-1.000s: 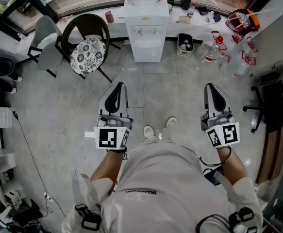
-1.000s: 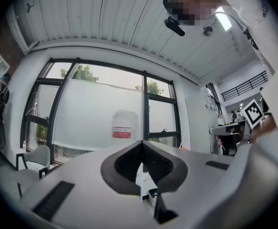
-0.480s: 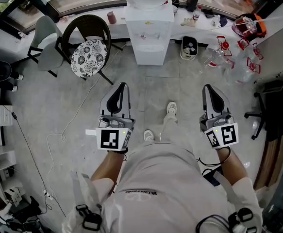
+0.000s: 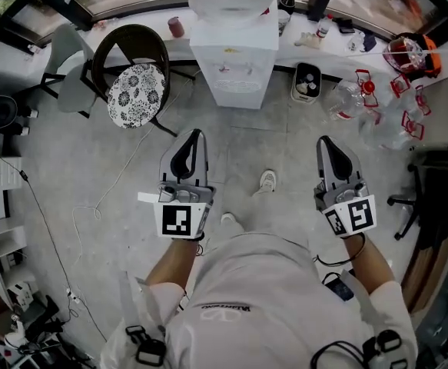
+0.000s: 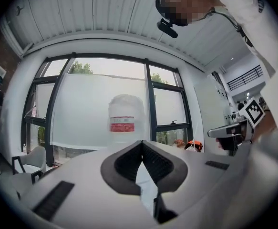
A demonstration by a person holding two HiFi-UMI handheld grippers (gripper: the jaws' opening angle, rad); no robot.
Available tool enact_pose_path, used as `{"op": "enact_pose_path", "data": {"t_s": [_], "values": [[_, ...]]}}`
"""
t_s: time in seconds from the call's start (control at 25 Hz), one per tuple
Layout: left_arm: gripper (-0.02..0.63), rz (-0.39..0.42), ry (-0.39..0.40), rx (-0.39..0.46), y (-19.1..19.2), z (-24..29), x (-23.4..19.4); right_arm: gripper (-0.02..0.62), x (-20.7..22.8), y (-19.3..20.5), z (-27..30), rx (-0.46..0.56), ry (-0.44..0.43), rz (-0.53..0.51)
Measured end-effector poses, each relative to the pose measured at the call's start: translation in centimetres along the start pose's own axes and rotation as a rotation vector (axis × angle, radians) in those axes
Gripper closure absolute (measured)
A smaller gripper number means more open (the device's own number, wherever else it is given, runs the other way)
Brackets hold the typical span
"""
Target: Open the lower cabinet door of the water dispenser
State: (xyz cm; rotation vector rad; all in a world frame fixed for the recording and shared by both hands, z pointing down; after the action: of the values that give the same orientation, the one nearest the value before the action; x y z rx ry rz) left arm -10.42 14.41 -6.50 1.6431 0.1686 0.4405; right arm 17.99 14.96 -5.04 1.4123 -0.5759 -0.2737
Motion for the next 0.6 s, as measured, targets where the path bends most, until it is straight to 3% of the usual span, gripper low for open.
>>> {"op": "enact_pose_path", "data": {"t_s": [0.28,0.6], "values": [[0.601,0.008,-0.017,-0.027,6.8,8.1,2.1,0.578,7.9,6.3,7.0,-0.057,-0.080,0.002],[0.600,-0.008,0.010,-0.018,21.3,14.4,3.0,0.578,13.4,19.0,13.8,-0.064,-0.101,0.038]]}}
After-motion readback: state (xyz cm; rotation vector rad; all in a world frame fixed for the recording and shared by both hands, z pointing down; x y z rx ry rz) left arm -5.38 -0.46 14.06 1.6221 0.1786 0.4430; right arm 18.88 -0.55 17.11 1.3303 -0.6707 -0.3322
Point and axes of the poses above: the fingertips, and each gripper's own axes: z forward along the fingers, x to its right, y out of its underside, the point moved 5 cm from there along -z, backward along the fingers, and after that the axes turned 8 degrees about z, right-handed, at the moved point
